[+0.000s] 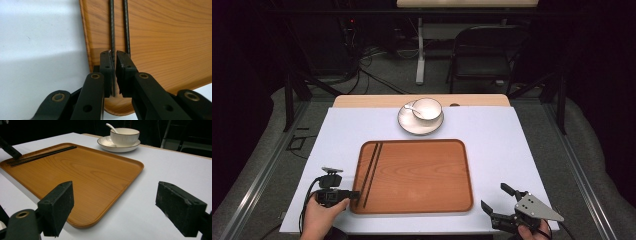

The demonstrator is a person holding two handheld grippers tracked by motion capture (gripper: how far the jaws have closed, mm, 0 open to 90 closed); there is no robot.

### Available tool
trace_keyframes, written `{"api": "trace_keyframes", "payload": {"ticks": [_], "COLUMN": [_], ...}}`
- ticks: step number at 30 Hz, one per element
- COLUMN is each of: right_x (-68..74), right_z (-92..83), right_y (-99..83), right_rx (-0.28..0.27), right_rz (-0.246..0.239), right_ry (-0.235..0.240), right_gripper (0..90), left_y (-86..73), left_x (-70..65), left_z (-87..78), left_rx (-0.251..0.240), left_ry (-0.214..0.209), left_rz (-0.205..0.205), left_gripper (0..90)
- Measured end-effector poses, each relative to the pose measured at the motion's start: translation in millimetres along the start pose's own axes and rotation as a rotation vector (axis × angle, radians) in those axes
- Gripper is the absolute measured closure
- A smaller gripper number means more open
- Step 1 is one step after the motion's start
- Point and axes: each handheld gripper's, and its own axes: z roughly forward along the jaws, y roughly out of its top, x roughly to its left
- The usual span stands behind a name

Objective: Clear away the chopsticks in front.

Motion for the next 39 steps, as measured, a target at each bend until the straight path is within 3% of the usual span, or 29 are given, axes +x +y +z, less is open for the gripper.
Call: {"api": "trace_keyframes", "payload": {"ticks": [6,9,13,18,23,26,31,34,39], "right_x": [0.1,-0.3,-0.3,-0.2,-0.3,-0.3,-0.5,-0.3,-0.5], "right_z": [0.0,0.1,0.2,0.3,0.3,0.3,0.6,0.2,0.6], "right_y": [0.0,0.0,0.1,0.1,0.1,0.1,0.2,0.0,0.1], "right_rx": [0.001,0.002,0.002,0.003,0.004,0.004,0.003,0.001,0.002], "right_rz": [0.0,-0.001,-0.001,0.002,0.004,0.004,0.004,0.004,0.006], "right_ry": [0.0,0.0,0.0,0.001,0.0,0.0,0.0,-0.002,-0.003], "right_gripper": [14.5,14.5,14.6,14.5,14.6,14.5,14.5,14.5,14.5], "left_y": [0.2,-0.1,-3.1,-7.0,-13.8,-21.8,-33.6,-39.2,-42.3], "left_x": [0.7,1.9,0.6,-2.0,-2.2,-0.6,2.8,6.1,11.9], "left_z": [-7.2,-12.3,-17.7,-23.9,-26.4,-25.6,-23.5,-22.9,-20.5], "left_rx": [-0.042,-0.1,-0.211,-0.308,-0.376,-0.45,-0.503,-0.545,-0.604], "left_ry": [-0.014,-0.063,-0.108,-0.158,-0.147,-0.167,-0.17,-0.15,-0.141], "left_rz": [0.01,0.016,0.081,0.146,0.202,0.246,0.302,0.32,0.312], "left_gripper": [76.2,67.5,56.8,46.6,40.8,38.6,38.0,37.7,36.6]}}
